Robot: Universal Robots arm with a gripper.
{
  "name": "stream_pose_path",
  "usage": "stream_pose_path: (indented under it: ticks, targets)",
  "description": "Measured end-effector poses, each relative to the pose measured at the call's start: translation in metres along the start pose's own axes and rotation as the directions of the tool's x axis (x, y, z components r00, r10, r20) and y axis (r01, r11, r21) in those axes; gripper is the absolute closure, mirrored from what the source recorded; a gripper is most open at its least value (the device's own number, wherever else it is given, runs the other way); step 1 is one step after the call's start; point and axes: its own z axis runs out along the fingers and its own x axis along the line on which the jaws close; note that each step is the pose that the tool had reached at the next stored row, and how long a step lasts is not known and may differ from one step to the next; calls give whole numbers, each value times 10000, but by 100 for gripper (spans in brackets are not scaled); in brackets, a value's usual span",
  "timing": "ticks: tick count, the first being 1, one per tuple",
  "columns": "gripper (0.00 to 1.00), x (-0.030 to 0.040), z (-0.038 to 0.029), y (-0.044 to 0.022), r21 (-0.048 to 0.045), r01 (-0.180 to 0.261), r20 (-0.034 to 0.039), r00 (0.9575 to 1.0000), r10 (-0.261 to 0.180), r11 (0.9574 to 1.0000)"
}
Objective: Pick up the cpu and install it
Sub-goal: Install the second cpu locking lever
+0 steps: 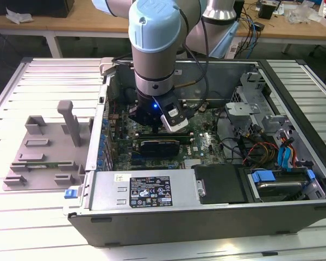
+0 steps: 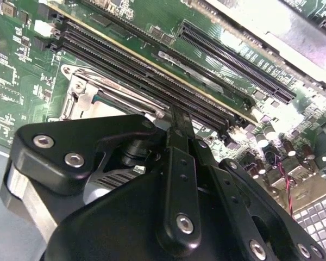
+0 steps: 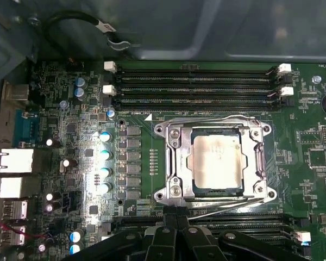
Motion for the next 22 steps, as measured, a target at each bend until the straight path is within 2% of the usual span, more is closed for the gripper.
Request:
stream_pose_path:
  ticks: [4, 6, 8, 9, 10, 12, 14, 19, 22]
  targets:
    - [89, 0, -2, -15, -19, 23, -4, 10000, -23, 10000]
    - [89, 1, -3, -18, -349, 49, 13, 10000, -48, 9994]
    - [89, 8, 4, -19, -508, 60, 22, 10000, -59, 9987]
    - [89, 17, 14, -21, -635, 81, 26, 10000, -80, 9979]
    - [89, 31, 30, -23, -688, 88, 31, 10000, -86, 9976]
    - [89, 33, 16, -25, -686, 88, 28, 10000, -86, 9976]
    - [89, 29, -46, -17, -689, 89, 29, 10000, -87, 9976]
    - [89, -40, -59, -84, -688, 73, -43, 10000, -76, 9976]
    - [89, -62, -64, -122, -687, 70, -53, 10000, -74, 9976]
